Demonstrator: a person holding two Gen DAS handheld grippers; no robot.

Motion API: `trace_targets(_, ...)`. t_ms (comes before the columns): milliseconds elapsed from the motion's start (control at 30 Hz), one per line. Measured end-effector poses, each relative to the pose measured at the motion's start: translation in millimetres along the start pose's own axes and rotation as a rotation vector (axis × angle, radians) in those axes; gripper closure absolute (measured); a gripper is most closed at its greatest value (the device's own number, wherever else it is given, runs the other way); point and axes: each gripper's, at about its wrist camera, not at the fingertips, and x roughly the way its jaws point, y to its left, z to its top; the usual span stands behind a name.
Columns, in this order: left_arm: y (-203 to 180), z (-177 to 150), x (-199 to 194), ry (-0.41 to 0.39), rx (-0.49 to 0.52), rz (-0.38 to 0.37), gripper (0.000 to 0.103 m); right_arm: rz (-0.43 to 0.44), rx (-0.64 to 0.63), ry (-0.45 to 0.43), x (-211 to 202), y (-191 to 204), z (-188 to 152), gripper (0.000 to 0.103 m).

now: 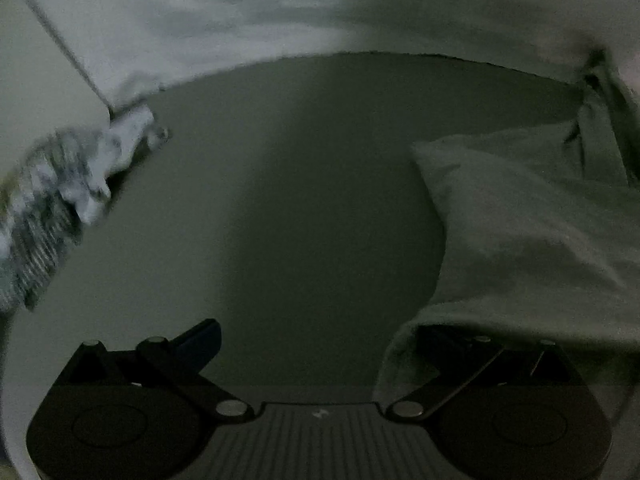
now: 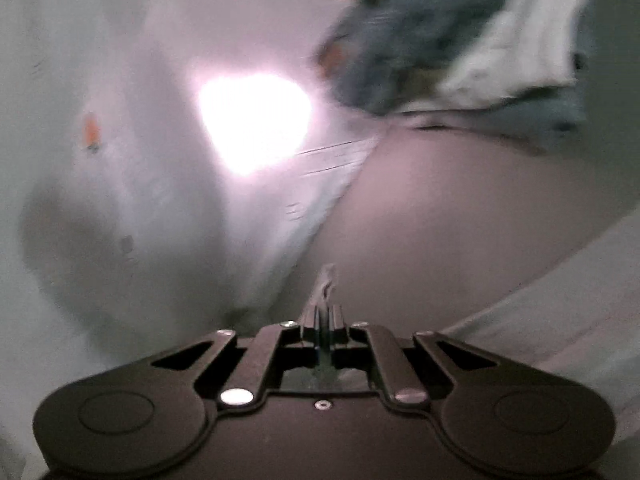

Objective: Fold clothes

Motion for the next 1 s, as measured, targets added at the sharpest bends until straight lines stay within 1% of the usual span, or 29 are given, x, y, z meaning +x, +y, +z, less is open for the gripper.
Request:
trace_targets(33,4.9,-1.0,1.9,0.013,-0.027,-0.023,0.0,-0.05,-0.012,0.005,2.6,-6.0,-0.3,0.099)
trace_targets(100,12.1,-3.5,3.3,0.028,-0.044,-0.05,0.0,-0.095,-0.025,0.025,6.6,-15.6,-4.5,0.099)
trace_targets(167,15.2,-3.4,2.8,0.04,-0.029,-0.081,0.0,-0.131,-0.042,0.039,8.7,-20.7,-10.7,0.099)
trace_targets(233,19.0,-3.3,-1.2,0.032,0.002,-0.117,0.0,-0.17,-0.057,0.049,9.6,-23.0,-14.5,0.097)
trace_targets(300,22.2,-0.9,-7.0,0.017,0.03,-0.153,0.0,-0.201,-0.039,0.036,7.7,-27.4,-15.8,0.091)
trace_targets(333,24.6,1.2,-10.1,0.009,0.036,-0.17,0.0,-0.207,-0.017,0.021,6.1,-30.6,-15.6,0.089)
trace_targets(400,30.5,5.4,-15.6,-0.002,0.034,-0.207,0.0,-0.203,0.024,0.002,2.4,-36.3,-14.9,0.072)
trace_targets(467,36.4,10.4,-19.3,-0.011,0.014,-0.252,0.0,-0.206,0.035,-0.003,0.4,-38.9,-15.4,0.071)
trace_targets(567,42.3,15.9,-26.1,-0.041,-0.043,-0.316,0.0,-0.196,0.033,0.014,2.0,-40.9,-17.8,0.069)
trace_targets(633,43.8,18.7,-28.6,-0.051,-0.072,-0.374,0.0,-0.177,0.035,0.028,3.3,-40.9,-20.0,0.064)
trace_targets(667,42.1,19.6,-29.0,-0.052,-0.081,-0.389,0.0,-0.164,0.034,0.035,4.1,-40.3,-21.3,0.061)
trace_targets(700,39.0,20.2,-28.4,-0.049,-0.085,-0.391,0.0,-0.158,0.028,0.037,5.0,-39.2,-22.8,0.061)
trace_targets(767,29.7,21.1,-22.2,-0.034,-0.056,-0.358,0.0,-0.159,0.012,0.039,7.8,-36.2,-25.3,0.062)
trace_targets(800,23.2,20.4,-18.0,-0.027,-0.021,-0.334,0.0,-0.165,0.006,0.044,10.5,-34.6,-25.7,0.068)
trace_targets(833,15.9,18.9,-13.7,-0.024,0.022,-0.31,0.0,-0.171,0.001,0.049,13.2,-33.0,-26.2,0.072)
trace_targets(867,8.3,17.2,-9.5,-0.02,0.066,-0.284,0.0,-0.174,0.001,0.054,14.9,-32.4,-27.1,0.082)
trace_targets(900,0.1,14.8,-5.0,-0.013,0.112,-0.25,0.0,-0.176,0.005,0.058,15.9,-32.6,-28.4,0.087)
trace_targets(967,-10.1,11.1,4.8,0.013,0.179,-0.191,0.0,-0.133,0.087,0.048,14.0,-38.6,-31.8,0.089)
trace_targets(1000,-13.5,9.3,8.4,0.022,0.201,-0.175,0.0,-0.106,0.139,0.04,12.6,-42.4,-33.5,0.09)
